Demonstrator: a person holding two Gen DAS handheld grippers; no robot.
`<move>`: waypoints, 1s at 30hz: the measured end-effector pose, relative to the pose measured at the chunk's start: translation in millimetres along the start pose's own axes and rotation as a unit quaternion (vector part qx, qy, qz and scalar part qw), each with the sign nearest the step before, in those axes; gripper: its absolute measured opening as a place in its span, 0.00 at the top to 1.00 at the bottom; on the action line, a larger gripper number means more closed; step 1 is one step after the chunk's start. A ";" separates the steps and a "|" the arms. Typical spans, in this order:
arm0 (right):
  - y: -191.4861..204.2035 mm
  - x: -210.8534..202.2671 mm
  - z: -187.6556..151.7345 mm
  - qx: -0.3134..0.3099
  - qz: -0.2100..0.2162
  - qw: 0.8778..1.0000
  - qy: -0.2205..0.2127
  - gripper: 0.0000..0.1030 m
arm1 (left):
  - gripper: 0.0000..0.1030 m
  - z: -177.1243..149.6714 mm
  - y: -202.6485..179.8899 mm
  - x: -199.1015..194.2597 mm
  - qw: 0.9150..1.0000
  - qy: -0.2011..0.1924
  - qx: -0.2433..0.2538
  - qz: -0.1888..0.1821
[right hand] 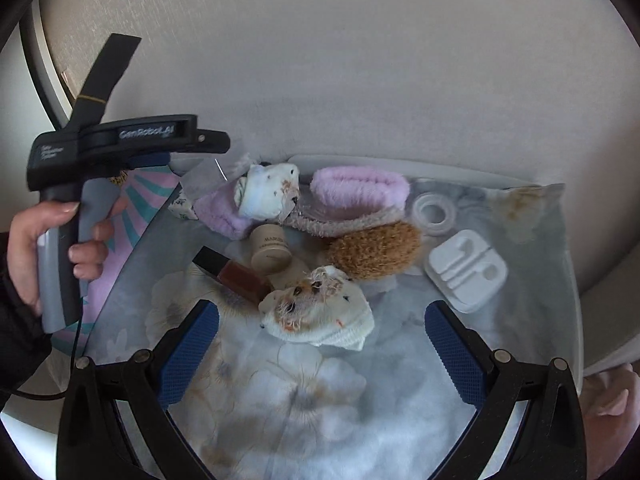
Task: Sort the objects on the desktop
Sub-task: 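Grasp the clear plastic box with the left gripper while the right gripper grasps the white patterned sock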
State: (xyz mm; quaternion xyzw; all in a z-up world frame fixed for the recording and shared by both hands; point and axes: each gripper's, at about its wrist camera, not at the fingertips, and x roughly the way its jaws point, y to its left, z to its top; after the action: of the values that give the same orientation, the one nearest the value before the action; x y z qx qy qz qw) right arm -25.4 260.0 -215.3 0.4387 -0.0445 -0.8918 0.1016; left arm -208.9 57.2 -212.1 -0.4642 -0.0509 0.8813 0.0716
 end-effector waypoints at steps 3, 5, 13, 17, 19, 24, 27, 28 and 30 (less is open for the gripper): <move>-0.5 10.3 0.9 -0.001 0.012 1.000 0.000 0.00 | 0.00 0.6 7.0 9.6 1.000 0.004 -0.015 -0.019; -0.5 16.1 2.5 -0.002 0.016 1.000 0.000 0.00 | 0.00 0.4 9.4 14.3 0.999 0.005 -0.020 -0.030; -2.1 30.6 8.0 -0.012 0.021 1.000 0.001 0.15 | 0.00 -1.9 6.3 25.4 0.999 0.006 -0.016 -0.046; -3.2 33.1 3.7 -0.022 0.020 1.000 0.012 0.41 | 0.08 -1.2 7.0 33.6 0.998 0.011 -0.024 -0.065; -4.5 30.3 2.7 -0.021 0.019 1.000 0.005 0.45 | 0.12 -2.8 4.7 37.4 0.998 0.014 -0.021 -0.065; -4.7 16.6 2.3 -0.024 0.008 1.000 -0.006 0.57 | 0.12 -7.1 -8.5 27.9 0.999 0.003 -0.012 -0.050; -11.2 8.7 1.2 -0.019 0.002 1.000 -0.009 0.64 | 0.12 -2.0 -14.2 15.9 0.999 -0.009 -0.010 -0.041; -12.4 6.1 1.0 -0.016 0.002 1.000 -0.009 0.67 | 0.12 0.4 -13.2 19.3 0.999 -0.012 -0.009 -0.039; -14.2 -0.2 0.6 -0.013 -0.003 1.000 -0.009 0.71 | 0.12 1.7 -17.9 11.4 0.999 -0.016 -0.004 -0.035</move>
State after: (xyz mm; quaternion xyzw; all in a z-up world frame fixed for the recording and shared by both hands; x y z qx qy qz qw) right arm -27.8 273.9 -217.2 0.4298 -0.0330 -0.8963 0.1044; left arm -215.3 76.7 -217.5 -0.4482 -0.0721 0.8855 0.0992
